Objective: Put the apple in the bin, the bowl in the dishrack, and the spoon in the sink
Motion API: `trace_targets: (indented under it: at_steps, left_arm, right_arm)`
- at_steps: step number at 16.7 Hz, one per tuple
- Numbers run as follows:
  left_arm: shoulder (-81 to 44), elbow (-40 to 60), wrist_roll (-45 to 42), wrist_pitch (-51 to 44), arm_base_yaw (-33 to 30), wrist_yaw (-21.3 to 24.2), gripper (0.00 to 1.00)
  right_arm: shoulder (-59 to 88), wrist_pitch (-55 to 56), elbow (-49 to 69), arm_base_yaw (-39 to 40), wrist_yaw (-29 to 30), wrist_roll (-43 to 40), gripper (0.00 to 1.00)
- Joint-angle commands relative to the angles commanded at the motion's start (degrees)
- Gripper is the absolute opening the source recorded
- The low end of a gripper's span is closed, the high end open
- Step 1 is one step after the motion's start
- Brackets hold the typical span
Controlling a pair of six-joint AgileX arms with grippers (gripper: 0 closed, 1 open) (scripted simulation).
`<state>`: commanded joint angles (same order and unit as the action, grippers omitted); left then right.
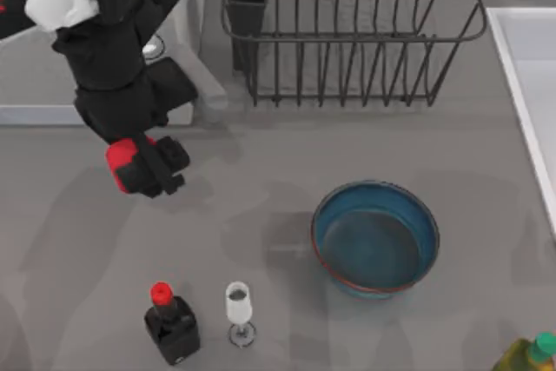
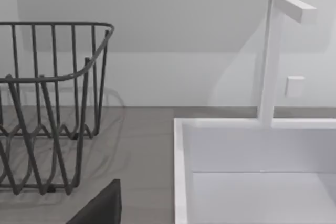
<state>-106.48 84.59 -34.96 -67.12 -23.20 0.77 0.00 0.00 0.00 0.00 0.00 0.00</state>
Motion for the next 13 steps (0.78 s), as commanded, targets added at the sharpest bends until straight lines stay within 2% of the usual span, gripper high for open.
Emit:
trace_targets:
  at_steps: [3,6,9,13]
  left_arm:
    - [3.29,-0.5,-8.82,-1.94,2.52,0.49,0.0]
    - [7.73,-1.42,-22.99,-4.52,6.44,0.97,0.0]
    - [12.55,-2.91,-41.95,-7.37,11.32,1.2,0.0]
    - [18.51,-5.89,-71.47,-11.09,18.48,0.73,0.0]
  right_arm:
    - [0.0,0.0,0.0,0.0,0.0,0.0,1.0]
    - [0.0,0.0,0.0,0.0,0.0,0.0,1.0]
    - [0.0,0.0,0.0,0.0,0.0,0.0,1.0]
    - [0.0,0.0,0.0,0.0,0.0,0.0,1.0]
